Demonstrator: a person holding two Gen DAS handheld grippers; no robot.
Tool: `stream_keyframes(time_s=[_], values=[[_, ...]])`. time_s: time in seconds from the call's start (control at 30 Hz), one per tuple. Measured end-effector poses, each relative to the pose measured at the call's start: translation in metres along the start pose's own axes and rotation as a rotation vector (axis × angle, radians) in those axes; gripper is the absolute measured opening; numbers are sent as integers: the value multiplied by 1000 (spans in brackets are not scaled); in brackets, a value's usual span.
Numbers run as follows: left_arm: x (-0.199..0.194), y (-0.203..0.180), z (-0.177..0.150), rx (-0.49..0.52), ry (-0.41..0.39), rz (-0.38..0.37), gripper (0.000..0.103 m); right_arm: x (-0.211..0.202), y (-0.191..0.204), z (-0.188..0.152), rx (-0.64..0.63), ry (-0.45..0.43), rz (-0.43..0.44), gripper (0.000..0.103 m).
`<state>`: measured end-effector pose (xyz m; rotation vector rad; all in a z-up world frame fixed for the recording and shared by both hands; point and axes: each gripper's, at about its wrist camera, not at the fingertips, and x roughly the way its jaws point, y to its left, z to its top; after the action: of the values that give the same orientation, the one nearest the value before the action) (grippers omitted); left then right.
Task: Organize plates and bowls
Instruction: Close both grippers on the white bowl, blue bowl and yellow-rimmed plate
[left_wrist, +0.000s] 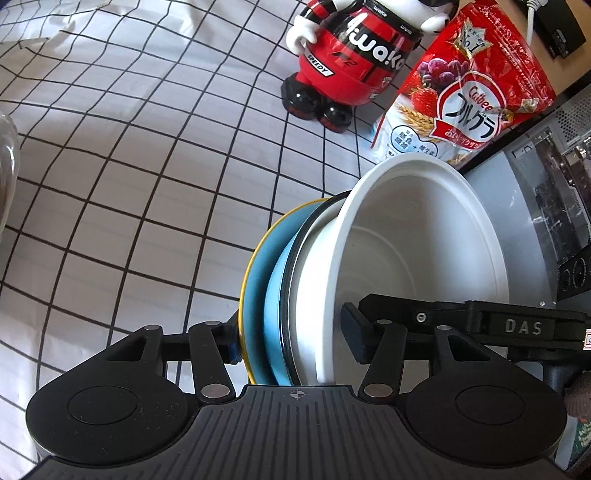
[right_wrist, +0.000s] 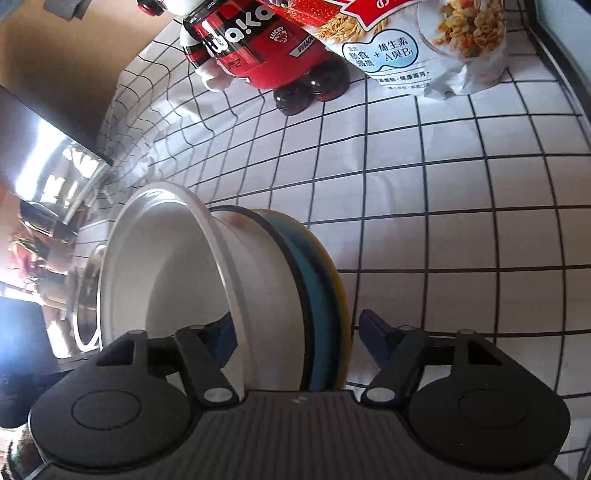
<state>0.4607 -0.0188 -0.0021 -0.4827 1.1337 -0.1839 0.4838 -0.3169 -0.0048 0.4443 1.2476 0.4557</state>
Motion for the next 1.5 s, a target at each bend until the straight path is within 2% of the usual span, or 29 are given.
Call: stream_keyframes(time_s=[0.07, 0.13, 0.2, 0.3, 0.5, 0.87, 1.23, 1.5], values=[[1, 3, 0, -13, 11, -19, 56, 1, 5, -2, -4, 9, 1, 59], [3, 10, 1, -56, 26, -50, 55, 0, 8, -3, 5, 5, -30, 59], [6, 17, 2, -98, 56, -86, 53, -1, 13, -5, -5, -11, -95, 56], [6, 16, 3, -102, 64, -82, 53, -3, 20, -7, -37, -46, -152, 56], [1, 17, 2, -92, 38, -63, 48, -1, 27, -8, -57, -54, -177, 56], [-1, 15, 1, -102, 26, -39, 47, -2, 26, -10, -91, -62, -163, 56], [-11, 19, -10, -96, 46, -14, 47, 0, 31, -20, -117, -23, -141, 57], [-15, 23, -13, -117, 55, -24, 47, 1, 34, -26, -136, -37, -140, 57]])
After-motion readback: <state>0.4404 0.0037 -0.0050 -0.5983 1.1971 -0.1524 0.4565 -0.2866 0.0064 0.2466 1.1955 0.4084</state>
